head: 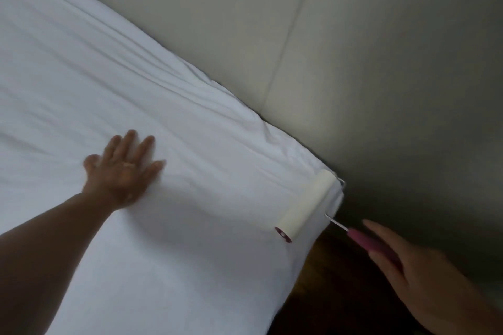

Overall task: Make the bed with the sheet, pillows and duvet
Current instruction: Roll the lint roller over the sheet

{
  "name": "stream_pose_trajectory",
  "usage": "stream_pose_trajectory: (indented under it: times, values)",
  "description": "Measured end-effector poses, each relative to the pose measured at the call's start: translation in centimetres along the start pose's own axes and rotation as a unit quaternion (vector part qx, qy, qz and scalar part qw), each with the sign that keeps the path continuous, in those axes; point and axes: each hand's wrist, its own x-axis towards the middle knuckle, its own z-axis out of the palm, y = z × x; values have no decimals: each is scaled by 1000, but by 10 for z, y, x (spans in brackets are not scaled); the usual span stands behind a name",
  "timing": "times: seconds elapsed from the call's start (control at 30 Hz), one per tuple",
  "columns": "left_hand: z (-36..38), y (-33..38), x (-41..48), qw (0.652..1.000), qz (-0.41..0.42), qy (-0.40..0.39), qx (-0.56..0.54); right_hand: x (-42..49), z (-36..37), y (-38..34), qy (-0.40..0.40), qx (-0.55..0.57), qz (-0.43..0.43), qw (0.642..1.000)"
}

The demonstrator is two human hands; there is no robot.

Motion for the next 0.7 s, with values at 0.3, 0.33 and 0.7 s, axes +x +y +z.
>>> stream_pose_trajectory:
  times: [0.3,0.33,0.7]
  values:
    - [-19,-186,-61,965,-246,65,-58,37,-35,-245,75,58,-133,987]
    - [-18,-206,-61,958,-272,70,-64,51,-36,-274,44,44,-159,985]
    - [-15,-328,10,903,-387,162,-88,248,-27,-620,124,82,-340,929]
